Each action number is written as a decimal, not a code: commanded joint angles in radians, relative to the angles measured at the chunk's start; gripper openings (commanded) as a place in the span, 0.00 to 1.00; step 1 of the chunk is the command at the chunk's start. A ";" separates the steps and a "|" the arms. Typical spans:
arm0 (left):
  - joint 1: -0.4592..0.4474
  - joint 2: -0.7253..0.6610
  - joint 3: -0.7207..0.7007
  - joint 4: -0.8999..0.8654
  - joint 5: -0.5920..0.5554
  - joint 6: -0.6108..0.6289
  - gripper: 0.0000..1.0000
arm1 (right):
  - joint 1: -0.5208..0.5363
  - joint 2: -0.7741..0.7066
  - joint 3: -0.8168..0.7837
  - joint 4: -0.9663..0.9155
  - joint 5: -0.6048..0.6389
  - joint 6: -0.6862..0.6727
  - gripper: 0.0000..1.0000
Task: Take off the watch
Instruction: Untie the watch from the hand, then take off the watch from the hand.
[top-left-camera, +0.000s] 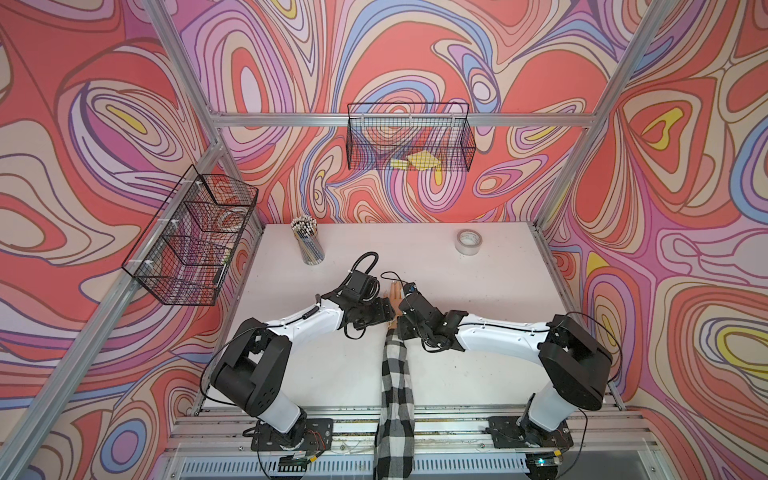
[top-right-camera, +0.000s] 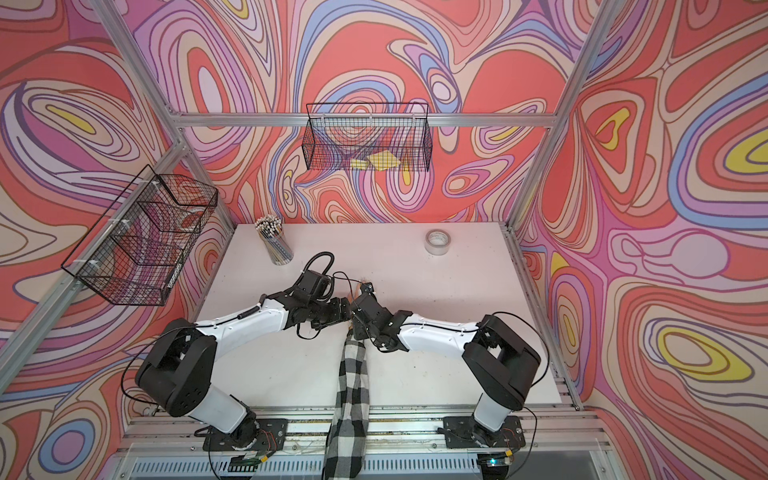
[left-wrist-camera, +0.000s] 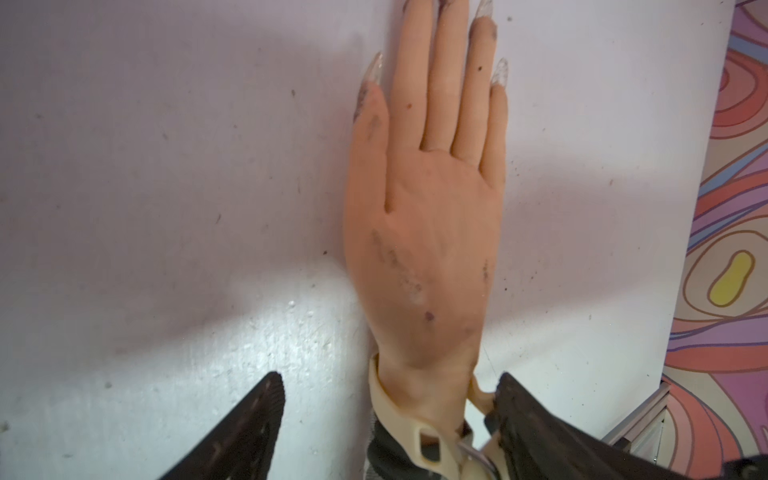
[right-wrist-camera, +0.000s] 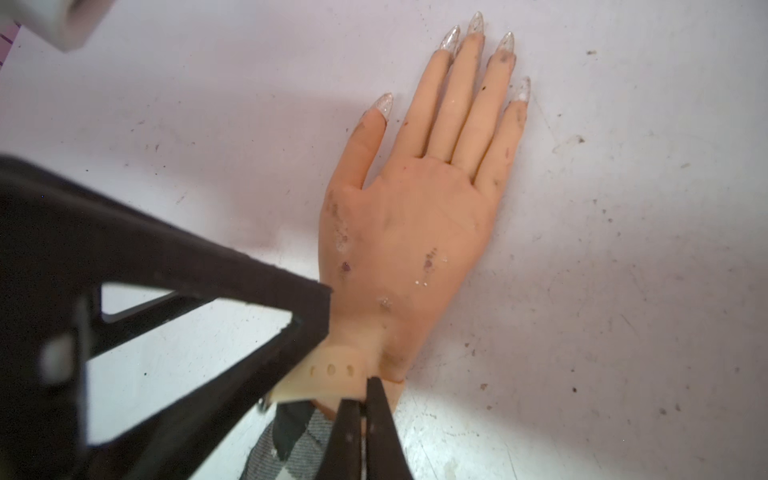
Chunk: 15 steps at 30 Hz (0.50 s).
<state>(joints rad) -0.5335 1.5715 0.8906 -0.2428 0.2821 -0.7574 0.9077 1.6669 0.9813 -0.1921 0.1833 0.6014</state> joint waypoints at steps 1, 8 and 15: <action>-0.003 -0.047 -0.033 -0.039 -0.031 0.014 0.81 | -0.009 -0.037 -0.015 0.005 0.024 0.026 0.00; -0.001 -0.095 -0.073 -0.061 -0.054 0.021 0.81 | -0.015 -0.049 -0.029 0.003 0.026 0.038 0.00; 0.000 -0.113 -0.068 -0.061 -0.064 0.017 0.82 | -0.022 -0.080 -0.023 -0.008 0.027 0.058 0.00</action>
<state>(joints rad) -0.5335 1.4803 0.8280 -0.2821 0.2398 -0.7509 0.8955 1.6413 0.9627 -0.2001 0.1921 0.6395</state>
